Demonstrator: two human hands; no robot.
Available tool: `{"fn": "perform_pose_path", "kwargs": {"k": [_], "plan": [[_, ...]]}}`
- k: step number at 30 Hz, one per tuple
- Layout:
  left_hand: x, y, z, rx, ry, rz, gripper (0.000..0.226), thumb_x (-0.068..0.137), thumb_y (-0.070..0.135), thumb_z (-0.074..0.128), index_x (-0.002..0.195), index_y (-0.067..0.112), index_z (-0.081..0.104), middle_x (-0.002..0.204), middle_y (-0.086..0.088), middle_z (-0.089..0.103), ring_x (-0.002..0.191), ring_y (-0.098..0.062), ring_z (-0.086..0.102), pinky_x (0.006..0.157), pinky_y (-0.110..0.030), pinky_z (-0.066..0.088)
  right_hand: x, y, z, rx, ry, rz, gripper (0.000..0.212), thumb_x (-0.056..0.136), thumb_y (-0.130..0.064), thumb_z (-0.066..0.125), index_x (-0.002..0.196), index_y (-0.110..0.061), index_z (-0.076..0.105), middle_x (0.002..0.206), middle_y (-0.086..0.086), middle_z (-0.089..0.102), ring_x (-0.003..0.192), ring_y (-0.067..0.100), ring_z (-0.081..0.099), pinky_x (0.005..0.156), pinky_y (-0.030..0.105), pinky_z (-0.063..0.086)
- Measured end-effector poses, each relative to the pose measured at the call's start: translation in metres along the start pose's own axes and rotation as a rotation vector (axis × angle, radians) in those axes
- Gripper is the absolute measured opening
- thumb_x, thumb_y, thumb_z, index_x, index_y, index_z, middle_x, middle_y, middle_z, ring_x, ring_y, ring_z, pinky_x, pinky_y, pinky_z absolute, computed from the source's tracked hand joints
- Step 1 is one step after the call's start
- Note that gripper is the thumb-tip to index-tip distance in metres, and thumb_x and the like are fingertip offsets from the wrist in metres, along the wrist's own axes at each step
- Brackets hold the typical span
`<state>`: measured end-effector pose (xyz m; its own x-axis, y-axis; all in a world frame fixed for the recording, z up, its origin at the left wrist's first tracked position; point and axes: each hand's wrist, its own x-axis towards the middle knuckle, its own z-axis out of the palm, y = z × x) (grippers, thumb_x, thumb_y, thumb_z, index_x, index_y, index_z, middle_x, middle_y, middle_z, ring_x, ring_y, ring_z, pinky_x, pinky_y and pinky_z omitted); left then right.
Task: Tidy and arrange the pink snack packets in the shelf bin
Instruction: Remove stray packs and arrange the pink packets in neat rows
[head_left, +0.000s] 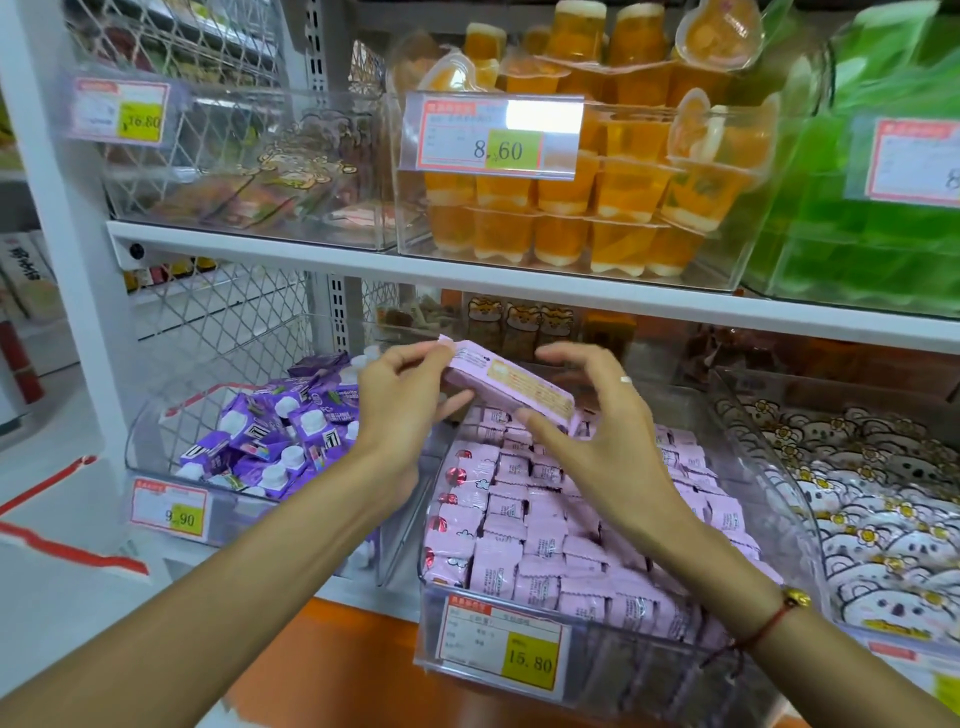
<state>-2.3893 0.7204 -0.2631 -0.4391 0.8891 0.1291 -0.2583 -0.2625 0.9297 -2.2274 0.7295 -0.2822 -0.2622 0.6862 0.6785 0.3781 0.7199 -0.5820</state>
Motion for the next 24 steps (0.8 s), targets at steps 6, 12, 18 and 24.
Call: {"fn": "perform_pose_path", "kwargs": {"k": [6, 12, 18, 24], "plan": [[0.011, 0.008, -0.012, 0.262, -0.269, 0.107, 0.032, 0.086, 0.042, 0.062, 0.110, 0.021, 0.061, 0.106, 0.006, 0.066, 0.099, -0.006, 0.065, 0.074, -0.022, 0.058, 0.004, 0.002, -0.012, 0.501, -0.039, 0.512, 0.013, 0.089, -0.022, 0.062, 0.099, -0.019, 0.071, 0.091, 0.008, 0.072, 0.070, 0.016, 0.063, 0.062, 0.019, 0.053], [0.020, 0.006, -0.019, 0.340, -0.627, 0.094, 0.052, 0.075, 0.033, 0.073, 0.123, 0.026, 0.056, 0.108, 0.011, 0.071, 0.104, -0.006, 0.065, 0.088, -0.019, 0.052, 0.010, 0.000, -0.013, 0.824, -0.088, 0.790, 0.022, 0.089, -0.029, 0.061, 0.088, -0.013, 0.076, 0.084, 0.008, 0.074, 0.065, 0.008, 0.058, 0.051, 0.011, 0.045], [0.018, 0.007, -0.018, 0.267, -0.537, 0.164, 0.039, 0.080, 0.013, 0.073, 0.117, 0.016, 0.059, 0.100, 0.009, 0.073, 0.093, -0.004, 0.068, 0.079, -0.016, 0.053, 0.013, -0.006, -0.015, 1.010, -0.017, 0.777, 0.032, 0.076, -0.032, 0.069, 0.098, -0.009, 0.070, 0.091, 0.009, 0.075, 0.078, 0.016, 0.072, 0.058, 0.016, 0.054], [0.007, -0.004, -0.010, 0.634, -0.435, 0.261, 0.031, 0.071, 0.030, 0.081, 0.091, 0.020, 0.059, 0.087, 0.005, 0.069, 0.074, -0.001, 0.063, 0.064, -0.016, 0.050, 0.014, -0.009, -0.018, 0.851, 0.196, 0.591, 0.028, 0.075, -0.018, 0.073, 0.100, -0.007, 0.065, 0.081, 0.000, 0.073, 0.074, 0.006, 0.068, 0.066, 0.011, 0.051]]}}
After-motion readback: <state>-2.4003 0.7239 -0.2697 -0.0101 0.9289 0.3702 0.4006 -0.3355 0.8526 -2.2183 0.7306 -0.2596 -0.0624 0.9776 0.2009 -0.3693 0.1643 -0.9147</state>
